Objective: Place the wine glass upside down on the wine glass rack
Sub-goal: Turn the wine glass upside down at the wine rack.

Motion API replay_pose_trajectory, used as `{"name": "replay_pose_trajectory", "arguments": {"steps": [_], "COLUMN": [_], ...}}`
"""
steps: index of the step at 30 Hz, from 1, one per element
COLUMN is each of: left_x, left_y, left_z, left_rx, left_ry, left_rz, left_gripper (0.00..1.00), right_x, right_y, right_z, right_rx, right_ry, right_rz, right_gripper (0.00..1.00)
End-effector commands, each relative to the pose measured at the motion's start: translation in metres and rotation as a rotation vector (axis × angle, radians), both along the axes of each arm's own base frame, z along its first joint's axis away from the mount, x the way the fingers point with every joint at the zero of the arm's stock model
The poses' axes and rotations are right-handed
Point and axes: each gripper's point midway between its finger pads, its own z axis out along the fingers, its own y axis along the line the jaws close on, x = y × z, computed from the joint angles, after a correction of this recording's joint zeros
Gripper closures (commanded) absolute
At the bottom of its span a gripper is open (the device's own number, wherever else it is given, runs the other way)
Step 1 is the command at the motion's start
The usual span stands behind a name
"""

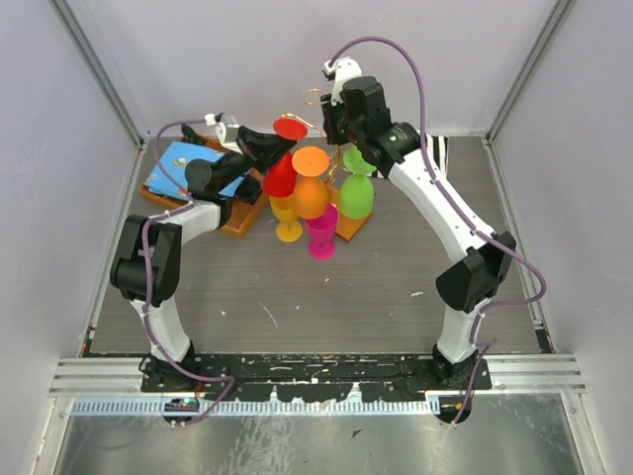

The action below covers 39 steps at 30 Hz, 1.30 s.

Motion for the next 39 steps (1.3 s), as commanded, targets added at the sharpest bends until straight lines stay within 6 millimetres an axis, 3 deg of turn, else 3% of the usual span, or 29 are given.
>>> {"name": "replay_pose_trajectory", "arguments": {"steps": [1, 26, 39], "left_x": [0.002, 0.025, 0.050], "left_y": [0.002, 0.000, 0.007], "left_z": [0.018, 0.025, 0.026], "left_rx": [-0.025, -0.068, -0.085], "left_ry": [-0.065, -0.046, 0.001], "left_rz": [0.005, 0.010, 0.104], "left_gripper": [1.00, 1.00, 1.00], "right_x": [-0.003, -0.004, -0.005], "right_y": [0.001, 0.002, 0.003], "right_z": [-0.002, 0.000, 0.000], "right_rx": [-0.025, -0.021, -0.022], "right_ry": [0.006, 0.005, 0.006], "right_rz": [0.022, 0.027, 0.035], "right_gripper": [0.96, 1.00, 1.00]}}
